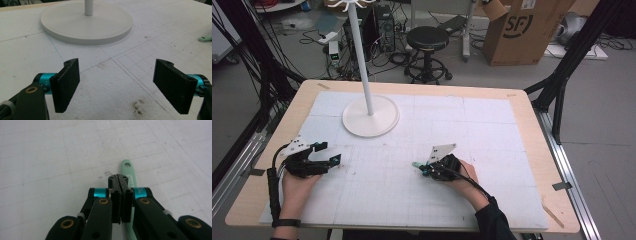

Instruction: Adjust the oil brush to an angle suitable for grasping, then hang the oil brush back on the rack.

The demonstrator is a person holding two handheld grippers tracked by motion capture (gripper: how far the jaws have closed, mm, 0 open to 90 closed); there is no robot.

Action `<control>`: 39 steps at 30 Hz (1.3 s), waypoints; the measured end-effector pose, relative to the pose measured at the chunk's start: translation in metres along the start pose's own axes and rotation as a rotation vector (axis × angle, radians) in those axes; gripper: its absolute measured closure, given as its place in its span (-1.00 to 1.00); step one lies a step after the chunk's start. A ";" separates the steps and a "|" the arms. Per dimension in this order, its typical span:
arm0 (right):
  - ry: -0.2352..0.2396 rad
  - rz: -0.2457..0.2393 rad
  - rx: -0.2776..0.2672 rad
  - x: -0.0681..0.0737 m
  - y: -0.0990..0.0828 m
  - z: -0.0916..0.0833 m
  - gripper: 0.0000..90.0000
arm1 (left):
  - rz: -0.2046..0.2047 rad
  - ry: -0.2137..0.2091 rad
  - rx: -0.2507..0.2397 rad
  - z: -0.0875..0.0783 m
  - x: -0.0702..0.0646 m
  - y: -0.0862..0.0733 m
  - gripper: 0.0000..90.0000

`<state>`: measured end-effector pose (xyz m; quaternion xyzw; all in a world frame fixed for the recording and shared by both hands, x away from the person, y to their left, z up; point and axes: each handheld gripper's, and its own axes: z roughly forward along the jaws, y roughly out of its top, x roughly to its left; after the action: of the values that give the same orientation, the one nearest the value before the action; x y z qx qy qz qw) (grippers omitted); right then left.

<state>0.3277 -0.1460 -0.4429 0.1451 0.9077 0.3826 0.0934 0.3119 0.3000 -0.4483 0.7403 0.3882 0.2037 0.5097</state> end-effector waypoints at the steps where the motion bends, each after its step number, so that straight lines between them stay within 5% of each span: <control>1: 0.000 0.000 0.000 0.000 0.000 0.000 1.00 | 0.002 0.001 0.002 0.000 0.000 0.000 -0.51; 8: -0.004 0.064 -0.120 -0.012 -0.004 -0.031 0.82 | 0.000 -0.004 -0.003 -0.001 0.000 0.000 -0.51; 10: -0.025 0.103 -0.168 -0.021 -0.014 -0.052 0.60 | 0.003 -0.005 -0.002 -0.001 0.000 0.000 -0.52; 19: -0.121 0.192 -0.277 -0.036 -0.052 -0.097 -0.05 | 0.016 -0.002 -0.007 -0.001 -0.001 0.000 -0.52; 28: -0.198 0.242 -0.314 -0.040 -0.072 -0.112 -0.38 | 0.001 0.005 -0.008 -0.001 0.000 0.000 -0.52; 39: -0.191 0.253 -0.317 -0.040 -0.073 -0.110 -0.51 | 0.001 0.004 -0.009 -0.001 0.000 0.000 -0.53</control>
<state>0.3203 -0.2821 -0.4174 0.2768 0.7978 0.5137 0.1518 0.3110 0.3006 -0.4482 0.7377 0.3881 0.2073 0.5120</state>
